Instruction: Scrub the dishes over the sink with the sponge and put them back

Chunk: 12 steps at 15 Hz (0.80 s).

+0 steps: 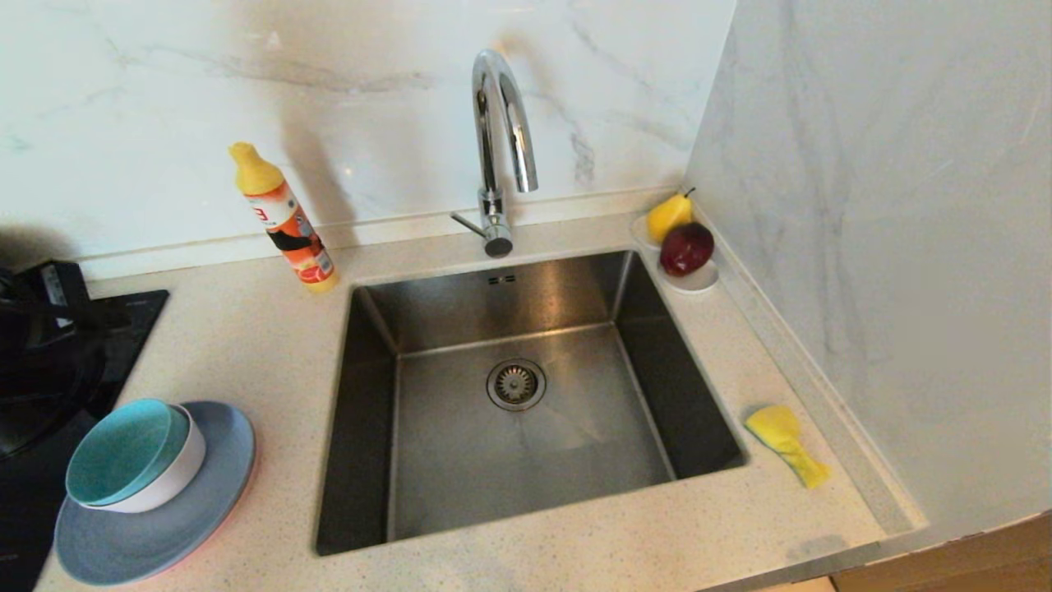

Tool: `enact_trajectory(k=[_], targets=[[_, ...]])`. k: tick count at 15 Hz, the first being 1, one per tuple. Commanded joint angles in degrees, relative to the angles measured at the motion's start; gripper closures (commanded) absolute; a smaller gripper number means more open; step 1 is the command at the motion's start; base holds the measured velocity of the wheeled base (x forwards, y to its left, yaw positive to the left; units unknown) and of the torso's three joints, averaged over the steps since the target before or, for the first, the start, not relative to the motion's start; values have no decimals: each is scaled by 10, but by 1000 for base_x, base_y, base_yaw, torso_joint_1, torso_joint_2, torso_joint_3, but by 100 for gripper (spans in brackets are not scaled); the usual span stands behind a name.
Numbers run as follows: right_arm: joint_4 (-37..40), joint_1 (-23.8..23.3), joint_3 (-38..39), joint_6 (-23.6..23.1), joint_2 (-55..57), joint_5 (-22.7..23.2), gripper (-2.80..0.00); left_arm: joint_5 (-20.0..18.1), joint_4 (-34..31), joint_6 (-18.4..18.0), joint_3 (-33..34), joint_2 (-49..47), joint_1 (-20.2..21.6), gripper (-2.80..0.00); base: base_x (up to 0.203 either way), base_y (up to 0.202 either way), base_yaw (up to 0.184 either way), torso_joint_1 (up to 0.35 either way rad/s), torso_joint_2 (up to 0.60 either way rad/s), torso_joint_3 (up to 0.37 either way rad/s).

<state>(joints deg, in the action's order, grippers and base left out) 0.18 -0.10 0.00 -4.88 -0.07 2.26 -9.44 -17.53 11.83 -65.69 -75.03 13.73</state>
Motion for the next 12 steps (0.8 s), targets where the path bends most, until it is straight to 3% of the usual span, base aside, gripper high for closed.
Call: enact_trajectory(k=[1, 4, 6, 10, 12], targets=[[0, 0, 0, 0, 0, 0, 0, -43, 0, 0, -8, 72, -5, 0, 0, 0, 0, 0, 0, 0], [0, 0, 0, 0, 0, 0, 0, -106, 0, -24, 5, 149, -7, 0, 0, 0, 0, 0, 0, 0], [0, 0, 0, 0, 0, 0, 0, -120, -3, -47, 28, 213, -8, 0, 0, 0, 0, 0, 0, 0], [0, 0, 0, 0, 0, 0, 0, -126, -19, -97, 104, 394, -9, 0, 0, 0, 0, 0, 0, 0], [0, 0, 0, 0, 0, 0, 0, -95, -48, -125, 147, 483, -33, 0, 0, 0, 0, 0, 0, 0]])
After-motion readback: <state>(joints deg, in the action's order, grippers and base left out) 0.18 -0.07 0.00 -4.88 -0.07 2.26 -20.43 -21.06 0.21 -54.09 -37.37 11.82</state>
